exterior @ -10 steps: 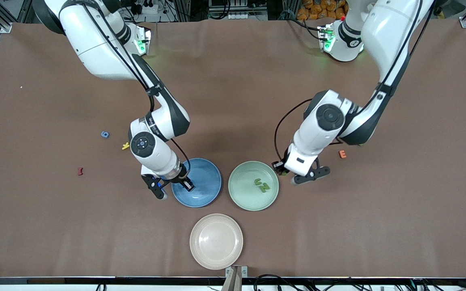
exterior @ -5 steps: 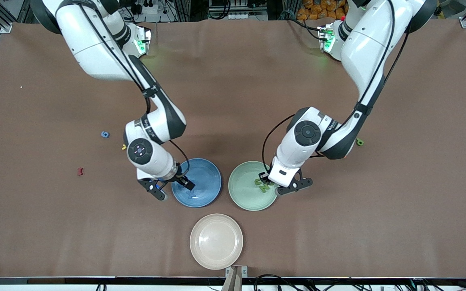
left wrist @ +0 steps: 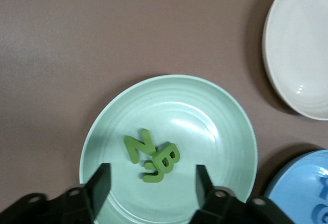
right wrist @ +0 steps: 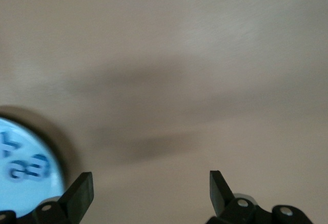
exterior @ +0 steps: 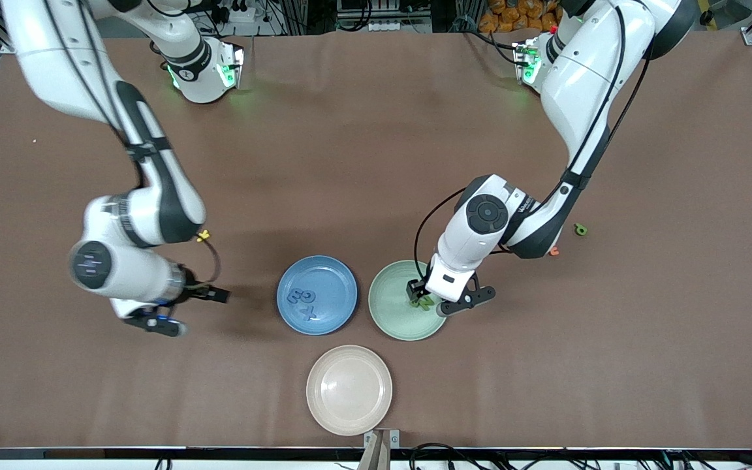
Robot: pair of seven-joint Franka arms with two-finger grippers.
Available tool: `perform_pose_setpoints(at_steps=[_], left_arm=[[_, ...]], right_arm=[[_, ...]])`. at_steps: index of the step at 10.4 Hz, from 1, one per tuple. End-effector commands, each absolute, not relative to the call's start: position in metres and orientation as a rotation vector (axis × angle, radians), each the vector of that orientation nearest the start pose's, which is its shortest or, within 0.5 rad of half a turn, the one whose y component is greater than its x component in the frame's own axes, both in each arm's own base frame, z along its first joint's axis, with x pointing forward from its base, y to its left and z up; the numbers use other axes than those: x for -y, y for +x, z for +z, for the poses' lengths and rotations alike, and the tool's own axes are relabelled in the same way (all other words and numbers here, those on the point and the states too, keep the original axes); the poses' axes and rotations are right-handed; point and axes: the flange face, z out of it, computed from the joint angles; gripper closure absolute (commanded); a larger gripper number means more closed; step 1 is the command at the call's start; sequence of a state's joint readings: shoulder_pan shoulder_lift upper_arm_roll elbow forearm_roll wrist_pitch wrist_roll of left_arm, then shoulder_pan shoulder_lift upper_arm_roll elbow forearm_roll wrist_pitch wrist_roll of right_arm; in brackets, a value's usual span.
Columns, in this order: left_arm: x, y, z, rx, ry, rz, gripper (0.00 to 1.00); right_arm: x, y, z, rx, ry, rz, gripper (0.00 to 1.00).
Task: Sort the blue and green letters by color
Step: 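Drop the B on the green plate while the right gripper drops the X, then grasp the blue letter with the right gripper while the left gripper reaches the P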
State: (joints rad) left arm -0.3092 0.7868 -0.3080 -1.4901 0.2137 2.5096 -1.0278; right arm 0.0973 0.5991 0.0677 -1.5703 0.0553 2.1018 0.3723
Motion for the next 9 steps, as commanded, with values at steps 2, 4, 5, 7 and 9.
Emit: perform_pose_setpoints(at_steps=[2, 4, 5, 7, 9], left_arm=[[0.373, 0.631, 0.288, 0.649, -3.210, -0.234, 0.00], [0.343, 0.632, 0.320, 0.599, -3.129, -0.161, 0.00], [0.326, 0.630, 0.338, 0.564, -3.106, -0.140, 0.00], [0.285, 0.612, 0.356, 0.417, -3.068, -0.075, 0.00], [0.255, 0.592, 0.359, 0.357, -3.036, -0.047, 0.00]], right_arm=[[-0.010, 0.633, 0.301, -0.144, -3.067, 0.169, 0.00], [0.025, 0.603, 0.300, -0.201, -3.093, 0.157, 0.00], [0.037, 0.582, 0.292, -0.250, -3.093, 0.136, 0.00], [0.068, 0.542, 0.266, -0.364, -3.095, 0.088, 0.00], [0.077, 0.516, 0.247, -0.452, -3.088, 0.055, 0.00]])
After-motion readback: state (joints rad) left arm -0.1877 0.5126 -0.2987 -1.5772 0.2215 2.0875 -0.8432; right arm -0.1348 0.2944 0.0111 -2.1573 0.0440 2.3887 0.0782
